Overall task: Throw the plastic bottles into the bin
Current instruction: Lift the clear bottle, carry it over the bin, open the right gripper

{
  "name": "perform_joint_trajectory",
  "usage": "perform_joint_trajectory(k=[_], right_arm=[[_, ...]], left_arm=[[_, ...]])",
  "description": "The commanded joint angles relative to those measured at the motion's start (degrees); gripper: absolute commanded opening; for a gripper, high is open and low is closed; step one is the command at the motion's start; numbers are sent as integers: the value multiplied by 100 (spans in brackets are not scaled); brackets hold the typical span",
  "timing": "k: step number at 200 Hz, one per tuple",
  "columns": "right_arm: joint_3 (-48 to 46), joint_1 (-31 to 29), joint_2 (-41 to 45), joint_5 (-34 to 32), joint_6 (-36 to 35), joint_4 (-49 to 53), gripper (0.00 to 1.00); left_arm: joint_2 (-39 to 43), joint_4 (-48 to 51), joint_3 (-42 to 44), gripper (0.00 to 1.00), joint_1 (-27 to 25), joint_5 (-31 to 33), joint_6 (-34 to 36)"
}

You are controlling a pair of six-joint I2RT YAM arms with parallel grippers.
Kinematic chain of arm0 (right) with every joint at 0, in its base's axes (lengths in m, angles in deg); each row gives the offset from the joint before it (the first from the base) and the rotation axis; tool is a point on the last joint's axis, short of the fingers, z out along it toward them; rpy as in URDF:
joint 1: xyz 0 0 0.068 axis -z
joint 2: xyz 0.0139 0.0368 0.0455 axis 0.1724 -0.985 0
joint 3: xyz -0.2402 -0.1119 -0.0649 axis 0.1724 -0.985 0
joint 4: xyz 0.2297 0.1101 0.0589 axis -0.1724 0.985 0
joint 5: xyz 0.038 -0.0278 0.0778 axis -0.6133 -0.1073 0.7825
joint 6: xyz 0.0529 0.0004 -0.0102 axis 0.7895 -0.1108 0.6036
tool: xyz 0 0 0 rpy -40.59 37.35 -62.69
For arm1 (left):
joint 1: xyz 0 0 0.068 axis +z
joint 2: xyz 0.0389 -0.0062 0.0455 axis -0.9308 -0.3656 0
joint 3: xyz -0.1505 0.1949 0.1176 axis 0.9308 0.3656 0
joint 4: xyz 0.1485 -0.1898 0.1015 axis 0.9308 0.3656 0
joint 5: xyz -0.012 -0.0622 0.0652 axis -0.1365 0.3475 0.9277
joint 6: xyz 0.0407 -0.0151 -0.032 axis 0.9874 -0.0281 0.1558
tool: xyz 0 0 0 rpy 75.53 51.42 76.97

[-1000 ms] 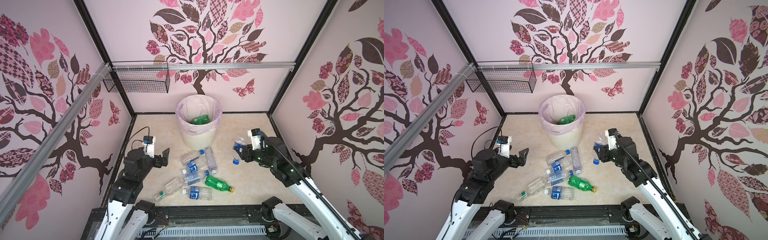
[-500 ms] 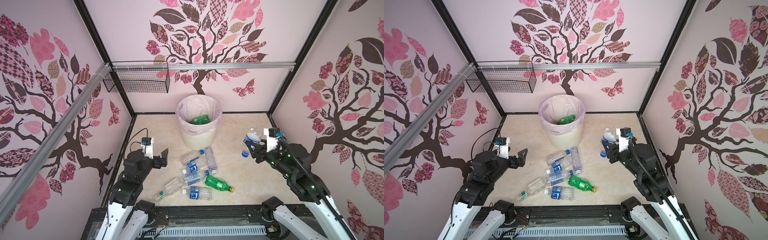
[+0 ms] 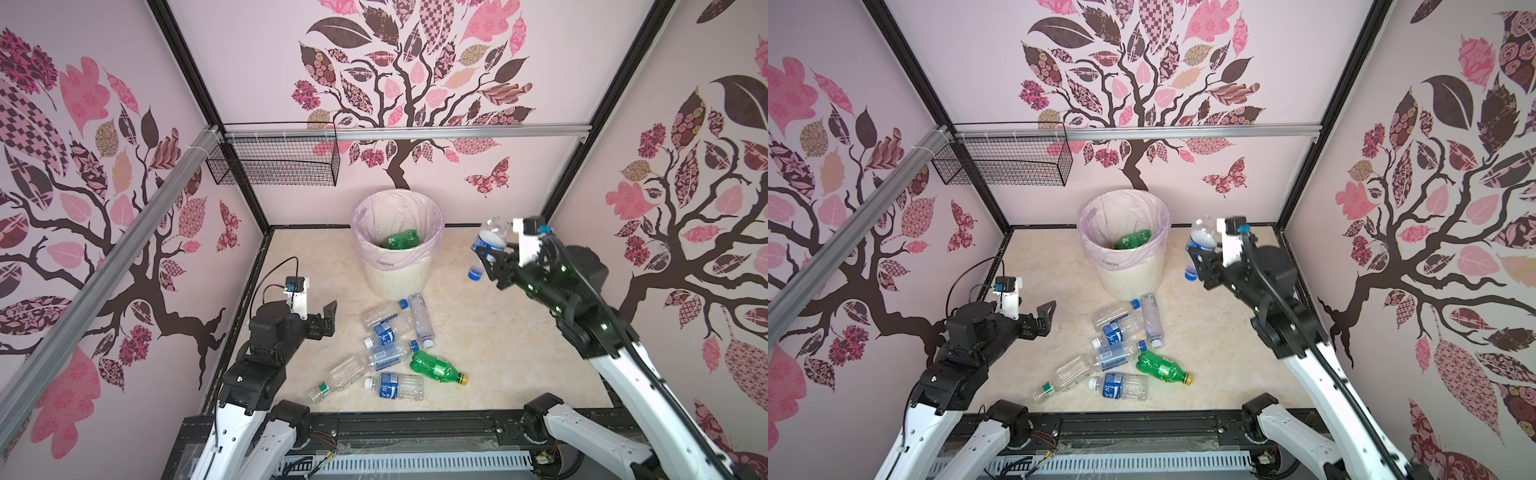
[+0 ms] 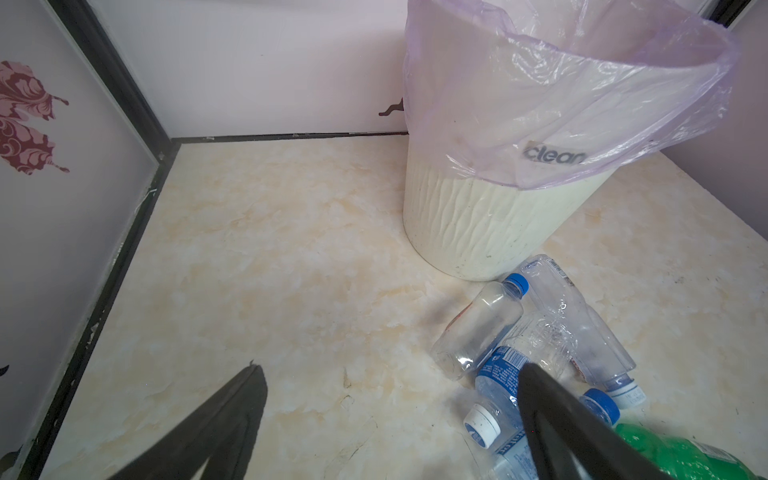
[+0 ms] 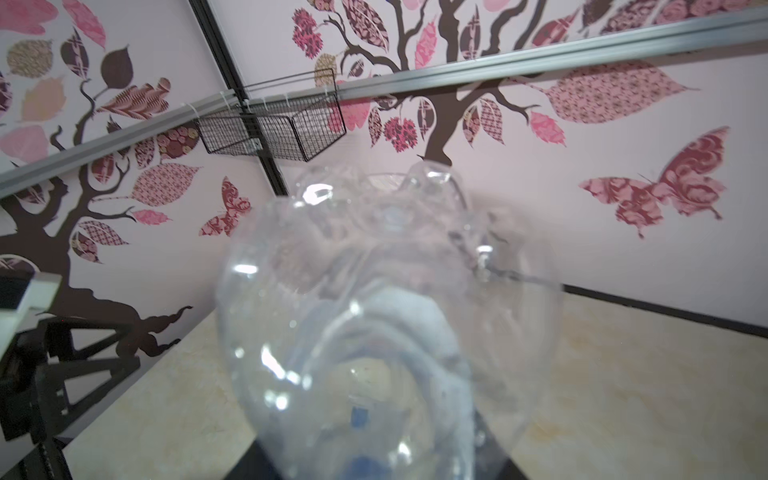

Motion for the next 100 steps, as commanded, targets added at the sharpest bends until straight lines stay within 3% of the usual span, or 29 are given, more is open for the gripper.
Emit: perform_joint_trajectory(k=[1, 17, 38, 52, 100], right_arm=[[1568, -21, -1851, 895, 352, -488, 47], [3338, -71, -3202, 1199, 326, 536, 57], [4691, -190, -4046, 1140, 22, 1775, 99], [4524, -190, -3902, 951, -91, 1868, 100], [2219, -156, -2033, 320, -49, 960, 100]], left_arm=[[-115, 299, -308, 98, 15, 234, -85], [-246, 500, -495, 98, 15, 205, -70], [-265, 708, -686, 98, 12, 193, 13], [-247, 801, -782, 98, 14, 214, 105], [-769, 1315, -1280, 97, 14, 206, 526]])
